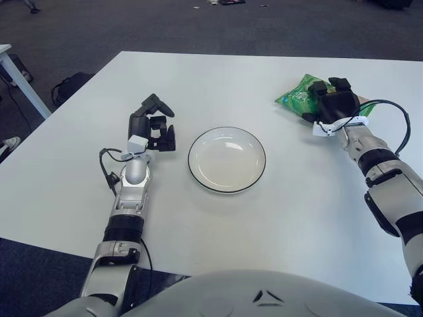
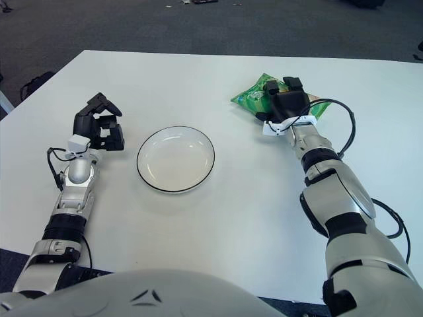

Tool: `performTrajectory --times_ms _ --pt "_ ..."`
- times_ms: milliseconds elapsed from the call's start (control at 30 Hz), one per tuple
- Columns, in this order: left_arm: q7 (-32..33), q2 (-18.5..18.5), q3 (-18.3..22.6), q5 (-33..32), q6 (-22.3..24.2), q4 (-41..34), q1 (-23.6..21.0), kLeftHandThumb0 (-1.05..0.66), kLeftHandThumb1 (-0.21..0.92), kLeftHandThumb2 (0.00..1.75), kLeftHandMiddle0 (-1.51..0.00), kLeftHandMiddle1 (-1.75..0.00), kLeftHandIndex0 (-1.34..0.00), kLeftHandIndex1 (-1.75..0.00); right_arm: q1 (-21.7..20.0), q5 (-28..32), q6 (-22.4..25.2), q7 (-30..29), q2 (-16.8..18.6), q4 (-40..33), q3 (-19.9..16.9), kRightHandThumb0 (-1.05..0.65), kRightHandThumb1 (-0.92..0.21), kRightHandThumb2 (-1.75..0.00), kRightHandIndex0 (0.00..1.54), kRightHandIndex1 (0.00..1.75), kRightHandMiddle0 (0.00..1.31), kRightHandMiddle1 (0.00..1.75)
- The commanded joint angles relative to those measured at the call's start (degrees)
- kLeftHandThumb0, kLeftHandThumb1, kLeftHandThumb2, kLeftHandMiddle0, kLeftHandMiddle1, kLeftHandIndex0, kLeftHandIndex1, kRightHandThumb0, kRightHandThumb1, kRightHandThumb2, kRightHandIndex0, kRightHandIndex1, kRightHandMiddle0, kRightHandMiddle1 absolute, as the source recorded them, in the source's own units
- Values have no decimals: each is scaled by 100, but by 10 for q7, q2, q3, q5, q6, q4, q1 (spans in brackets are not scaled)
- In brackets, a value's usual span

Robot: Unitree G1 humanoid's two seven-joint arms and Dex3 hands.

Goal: Put the snack into the plate.

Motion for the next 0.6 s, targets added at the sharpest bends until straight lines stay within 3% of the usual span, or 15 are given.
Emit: performTrajectory --times_ms 0,567 --pt "13 -26 -9 9 3 50 85 -60 9 160 -143 -175 -82 -175 -12 19 10 13 -4 -7 -20 -78 -92 -83 0 38 0 81" --pt "24 -28 -15 26 20 23 98 -58 11 157 -143 -175 -79 -175 -17 44 12 44 -3 -6 -53 -82 -92 -82 0 41 0 83"
